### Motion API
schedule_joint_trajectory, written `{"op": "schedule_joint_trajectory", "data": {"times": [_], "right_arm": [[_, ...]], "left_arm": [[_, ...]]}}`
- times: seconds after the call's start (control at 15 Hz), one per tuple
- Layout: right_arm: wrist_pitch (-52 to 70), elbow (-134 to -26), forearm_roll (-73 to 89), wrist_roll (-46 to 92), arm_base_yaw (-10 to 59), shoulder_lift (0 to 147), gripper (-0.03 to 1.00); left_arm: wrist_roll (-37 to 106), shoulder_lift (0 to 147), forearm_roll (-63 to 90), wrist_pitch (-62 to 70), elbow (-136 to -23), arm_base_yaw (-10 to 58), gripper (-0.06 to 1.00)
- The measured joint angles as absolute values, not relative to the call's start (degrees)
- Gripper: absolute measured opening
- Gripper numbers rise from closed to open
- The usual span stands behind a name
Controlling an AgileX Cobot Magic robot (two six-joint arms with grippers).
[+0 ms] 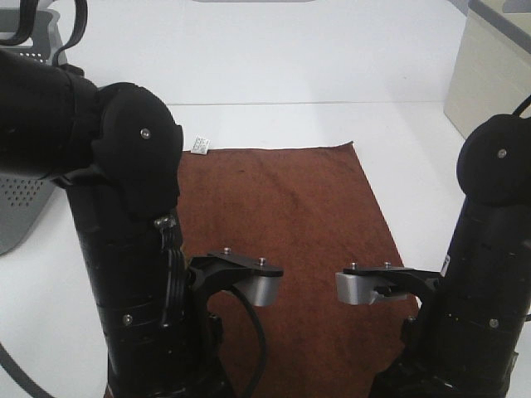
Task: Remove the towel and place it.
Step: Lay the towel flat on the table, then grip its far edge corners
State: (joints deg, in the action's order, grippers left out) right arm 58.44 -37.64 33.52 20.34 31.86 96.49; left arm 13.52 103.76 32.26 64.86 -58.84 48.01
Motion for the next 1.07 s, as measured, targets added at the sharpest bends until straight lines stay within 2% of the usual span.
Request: {"op": "schedule_joint_trajectory", "data": {"times": [0.13, 0.27, 0.33, 0.47, 0.53, 0.87, 1.07], "right_arm": [[58.44, -37.64, 33.52, 20.34, 31.86, 96.49, 0.24], [58.44, -37.64, 33.92, 19.31, 31.86, 96.49, 0.44], [58.44, -37.64, 34.03, 18.39, 31.86, 96.49, 0.54], [58.5, -37.64, 34.15, 17.59, 31.86, 96.49, 0.65], [58.79, -37.99, 34.03, 17.42, 31.86, 96.49, 0.67], [60.91, -44.52, 33.69, 17.3, 31.86, 96.49, 0.68], [61.13, -45.32, 29.91, 16.73, 31.86, 95.23, 0.68]], "left_arm": [[13.52, 103.76, 34.09, 64.74, -58.84, 48.01, 0.17], [12.95, 103.76, 34.78, 64.69, -58.84, 48.01, 0.38], [11.92, 103.76, 34.84, 64.57, -58.84, 48.01, 0.52], [11.17, 103.76, 34.84, 64.57, -58.84, 48.01, 0.76], [10.94, 103.76, 34.84, 64.57, -58.84, 48.01, 0.82], [10.71, 103.76, 32.37, 65.78, -61.42, 51.68, 0.86], [10.66, 103.76, 30.88, 66.23, -64.57, 51.17, 0.86]]}}
